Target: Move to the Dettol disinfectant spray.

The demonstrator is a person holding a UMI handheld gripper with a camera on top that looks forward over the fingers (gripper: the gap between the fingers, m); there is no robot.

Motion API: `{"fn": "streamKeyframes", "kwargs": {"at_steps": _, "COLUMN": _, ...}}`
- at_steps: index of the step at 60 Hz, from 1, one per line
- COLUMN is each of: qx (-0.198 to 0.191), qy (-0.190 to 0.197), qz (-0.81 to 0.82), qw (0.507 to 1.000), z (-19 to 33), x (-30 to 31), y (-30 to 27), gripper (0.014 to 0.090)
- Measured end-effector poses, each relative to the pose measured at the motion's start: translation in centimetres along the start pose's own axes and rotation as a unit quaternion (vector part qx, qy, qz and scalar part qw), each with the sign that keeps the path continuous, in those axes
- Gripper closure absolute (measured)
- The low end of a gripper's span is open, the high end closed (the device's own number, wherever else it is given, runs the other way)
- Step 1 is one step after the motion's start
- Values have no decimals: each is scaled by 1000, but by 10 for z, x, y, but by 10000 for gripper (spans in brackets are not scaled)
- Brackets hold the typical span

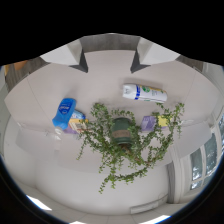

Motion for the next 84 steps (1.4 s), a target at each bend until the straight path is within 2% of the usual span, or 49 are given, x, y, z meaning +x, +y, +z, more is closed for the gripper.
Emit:
{"fn": "streamKeyframes", "kwargs": {"at_steps": 12, "qx": -7, "qy": 0, "qz": -6, "qw": 1000, "z": 4, "x": -21, "y": 13, "gripper": 205}}
{"fn": "streamKeyframes", "kwargs": {"at_steps": 39, "qx": -40, "qy": -23, "qz": -7, "qw": 999, "z": 53, "x": -134, "y": 48, "gripper": 206}}
{"fn": "streamKeyframes", "kwargs": {"at_steps": 67, "qx": -29, "qy": 6, "qz": -19, "qw": 999, "z": 158, "x": -165, "y": 45, "gripper": 204}}
{"fn": "streamKeyframes", "kwargs": {"at_steps": 84, "qx": -29, "qy": 16, "qz": -23, "qw": 999, "z": 185, "x": -174, "y": 40, "gripper": 202}}
